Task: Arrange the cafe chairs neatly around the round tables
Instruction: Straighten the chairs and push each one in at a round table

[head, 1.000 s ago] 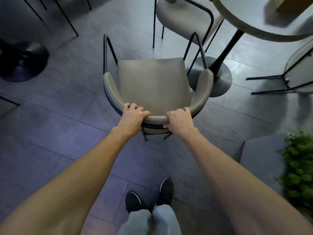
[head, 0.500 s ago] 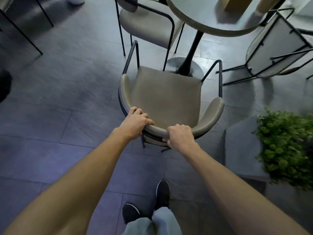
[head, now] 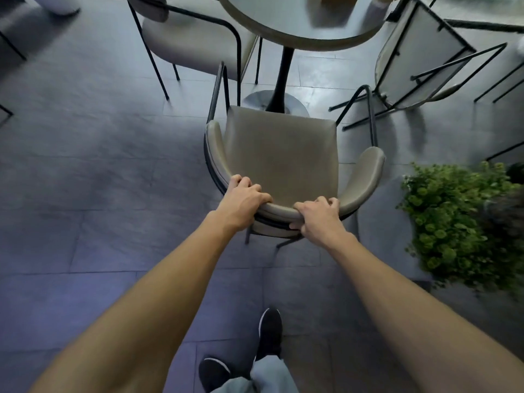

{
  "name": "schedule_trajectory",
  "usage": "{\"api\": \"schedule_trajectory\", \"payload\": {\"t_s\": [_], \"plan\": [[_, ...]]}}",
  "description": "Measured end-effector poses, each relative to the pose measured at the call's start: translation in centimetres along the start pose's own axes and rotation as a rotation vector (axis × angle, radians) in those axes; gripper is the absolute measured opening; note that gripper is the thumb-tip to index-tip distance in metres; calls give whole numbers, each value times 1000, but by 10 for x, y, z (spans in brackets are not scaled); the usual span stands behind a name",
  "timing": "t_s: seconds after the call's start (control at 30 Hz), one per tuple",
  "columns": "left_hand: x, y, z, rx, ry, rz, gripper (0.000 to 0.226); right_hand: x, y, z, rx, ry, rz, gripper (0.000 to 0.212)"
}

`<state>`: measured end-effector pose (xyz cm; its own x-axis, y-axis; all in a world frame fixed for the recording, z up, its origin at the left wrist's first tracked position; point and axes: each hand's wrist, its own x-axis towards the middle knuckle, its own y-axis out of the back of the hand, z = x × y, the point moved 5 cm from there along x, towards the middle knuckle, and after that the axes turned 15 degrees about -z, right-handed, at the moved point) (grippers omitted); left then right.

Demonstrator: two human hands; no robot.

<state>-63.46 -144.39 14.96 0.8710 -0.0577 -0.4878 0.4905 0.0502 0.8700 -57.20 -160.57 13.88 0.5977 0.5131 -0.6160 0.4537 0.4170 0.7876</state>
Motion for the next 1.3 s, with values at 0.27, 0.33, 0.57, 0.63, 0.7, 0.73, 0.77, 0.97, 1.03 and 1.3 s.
{"api": "schedule_trajectory", "payload": {"t_s": [0.27, 0.33, 0.57, 0.63, 0.7, 0.73, 0.77, 0.97, 1.03, 1.3], "plan": [[49, 26, 10, -40, 41, 15, 49, 38, 24, 49, -9, 36, 6, 29], [61, 31, 8, -44, 54, 15, 50, 47, 31, 56, -11, 49, 21, 30], [96, 50, 0, -81, 58, 34, 46, 79, 56, 80, -22, 76, 14, 30], [104, 55, -2, -86, 61, 35, 46, 86, 61, 85, -26, 79, 14, 30], [112, 60, -6, -90, 62, 35, 47, 94, 66, 89, -32, 82, 18, 29], [116, 62, -7, -92, 61, 34, 47, 98, 69, 90, -34, 83, 20, 29], [120, 64, -9, -94, 60, 32, 47, 101, 72, 92, -33, 85, 20, 29], [134, 71, -12, -113, 58, 46, 47, 115, 80, 102, -41, 98, 14, 31], [135, 70, -12, -111, 60, 57, 48, 115, 81, 102, -47, 106, 18, 31], [134, 68, -11, -102, 78, 23, 45, 113, 80, 101, -32, 96, -7, 29]]}}
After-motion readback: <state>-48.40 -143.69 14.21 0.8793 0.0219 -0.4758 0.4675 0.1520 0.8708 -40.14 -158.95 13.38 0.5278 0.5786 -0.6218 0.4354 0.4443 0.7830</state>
